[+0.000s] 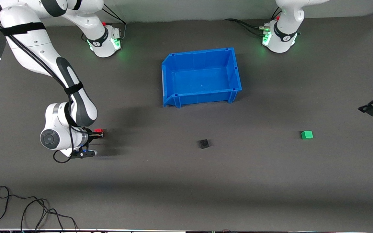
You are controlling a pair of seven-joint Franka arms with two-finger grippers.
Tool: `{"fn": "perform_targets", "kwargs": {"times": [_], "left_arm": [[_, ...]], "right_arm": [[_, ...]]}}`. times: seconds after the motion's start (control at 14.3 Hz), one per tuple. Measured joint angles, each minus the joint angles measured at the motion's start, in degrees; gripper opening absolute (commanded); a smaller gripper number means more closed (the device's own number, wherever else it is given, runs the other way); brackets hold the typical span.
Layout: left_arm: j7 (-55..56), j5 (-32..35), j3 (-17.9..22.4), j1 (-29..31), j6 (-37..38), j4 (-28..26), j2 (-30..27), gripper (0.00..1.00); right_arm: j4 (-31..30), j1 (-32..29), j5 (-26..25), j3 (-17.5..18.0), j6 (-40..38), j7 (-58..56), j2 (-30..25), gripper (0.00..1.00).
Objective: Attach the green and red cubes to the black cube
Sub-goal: 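Carry the red cube toward the black cube while the left gripper grasps green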
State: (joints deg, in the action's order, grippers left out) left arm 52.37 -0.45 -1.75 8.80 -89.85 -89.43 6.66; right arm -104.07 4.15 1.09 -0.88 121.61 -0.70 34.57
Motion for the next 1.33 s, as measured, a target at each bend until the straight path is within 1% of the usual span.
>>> {"fn": "perform_targets", "kwargs": {"times": [0.21,0.35,0.49,0.63,0.77,0.91,1.05,1.33], "left_arm": [[10.4,-4.2,0.1,4.0,-2.2,-0.1,3.0,1.00],[17.1,-4.6,0.0,4.8,-5.2,-0.8,5.9,1.00],[21.1,-4.6,-0.4,4.5,-10.9,-3.4,8.5,1.00],[22.4,-4.7,-0.8,4.2,-19.2,-9.1,9.6,1.00],[22.8,-4.7,-0.8,4.1,-27.6,-15.6,10.2,1.00],[23.3,-4.7,-0.8,4.0,-33.2,-20.6,11.1,1.00],[24.4,-4.7,-0.8,3.8,-37.1,-22.8,13.5,1.00],[26.5,-4.7,-0.9,1.0,-44.1,-23.2,20.5,1.00]], "right_arm": [[0.1,0.0,0.1,0.0,0.4,0.7,0.0,0.10],[0.3,0.0,0.1,0.1,0.6,6.0,-0.1,0.10],[1.3,0.7,0.5,0.9,-0.1,14.8,-0.3,0.10],[4.3,3.9,2.2,1.1,-2.6,25.5,-0.6,0.10],[8.5,7.2,5.6,1.2,-6.0,35.4,-1.2,0.10],[11.8,9.5,10.9,1.3,-7.4,44.7,-1.3,0.10],[14.0,10.6,15.7,1.3,-7.6,52.4,-0.9,0.10],[17.3,11.6,24.7,1.3,-6.9,61.8,2.3,0.10]]}}
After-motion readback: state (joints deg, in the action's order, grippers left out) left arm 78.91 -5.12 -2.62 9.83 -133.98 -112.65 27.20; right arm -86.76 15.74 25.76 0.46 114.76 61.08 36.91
